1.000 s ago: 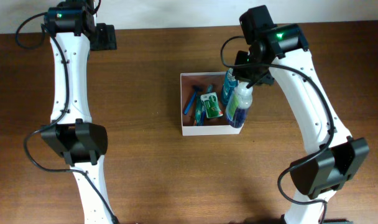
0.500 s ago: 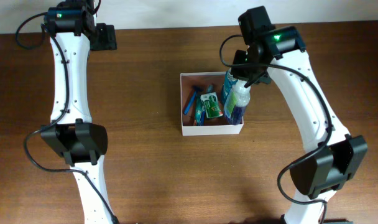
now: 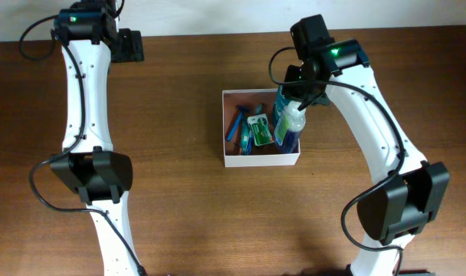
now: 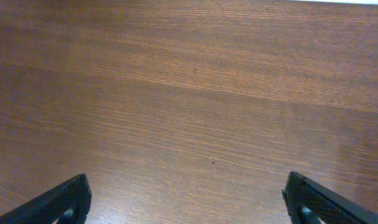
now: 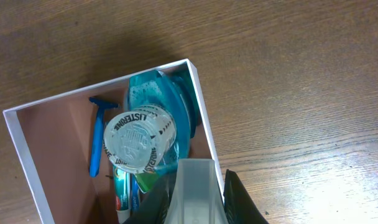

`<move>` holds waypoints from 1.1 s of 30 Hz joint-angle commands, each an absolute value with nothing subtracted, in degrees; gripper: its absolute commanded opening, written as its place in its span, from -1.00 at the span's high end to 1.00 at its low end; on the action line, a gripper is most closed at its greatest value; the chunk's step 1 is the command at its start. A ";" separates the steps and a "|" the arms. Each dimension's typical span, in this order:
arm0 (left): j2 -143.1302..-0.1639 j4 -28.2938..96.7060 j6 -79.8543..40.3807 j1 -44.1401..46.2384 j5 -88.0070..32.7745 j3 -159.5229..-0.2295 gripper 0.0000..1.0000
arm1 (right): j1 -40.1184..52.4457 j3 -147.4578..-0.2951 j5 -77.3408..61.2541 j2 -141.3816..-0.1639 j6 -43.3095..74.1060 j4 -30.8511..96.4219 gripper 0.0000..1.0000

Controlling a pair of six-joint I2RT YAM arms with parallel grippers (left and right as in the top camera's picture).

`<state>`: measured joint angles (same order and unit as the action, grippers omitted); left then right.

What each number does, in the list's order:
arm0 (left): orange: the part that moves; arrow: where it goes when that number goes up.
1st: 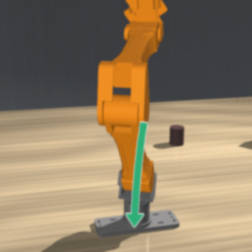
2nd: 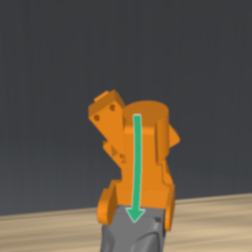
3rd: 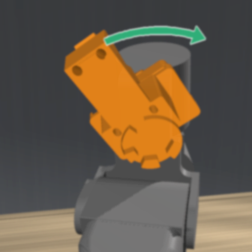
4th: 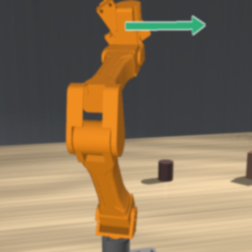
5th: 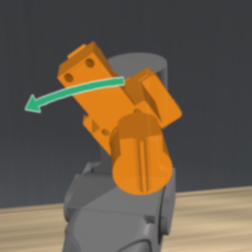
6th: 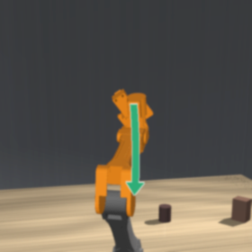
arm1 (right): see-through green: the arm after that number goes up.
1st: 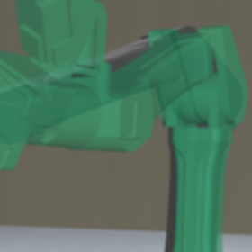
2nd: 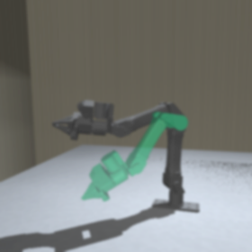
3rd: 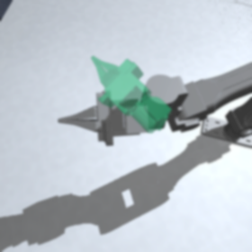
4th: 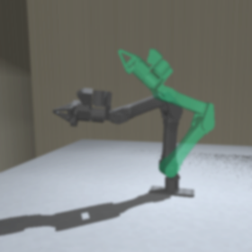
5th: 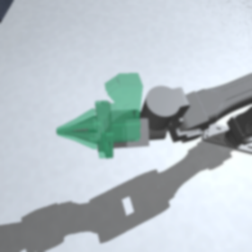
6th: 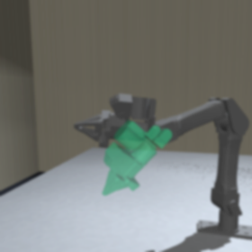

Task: Pack container
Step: 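Lower the soap pump bottle into the box's right corner, then open the right gripper and raise it out of the box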

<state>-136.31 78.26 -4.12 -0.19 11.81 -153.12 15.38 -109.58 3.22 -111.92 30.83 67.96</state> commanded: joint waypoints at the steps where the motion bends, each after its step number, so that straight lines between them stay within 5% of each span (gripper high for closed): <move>1: -136.07 78.17 -3.84 -0.43 11.40 -153.80 -0.99 | 15.75 -109.49 3.75 -111.26 29.78 67.68 0.68; 33: -136.07 78.17 -3.84 -0.43 11.40 -153.80 -0.99 | 15.73 -109.51 0.03 -111.26 27.20 73.52 0.35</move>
<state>-136.31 78.26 -4.12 -0.19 11.81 -153.12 15.38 -109.47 0.32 -111.92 27.79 73.28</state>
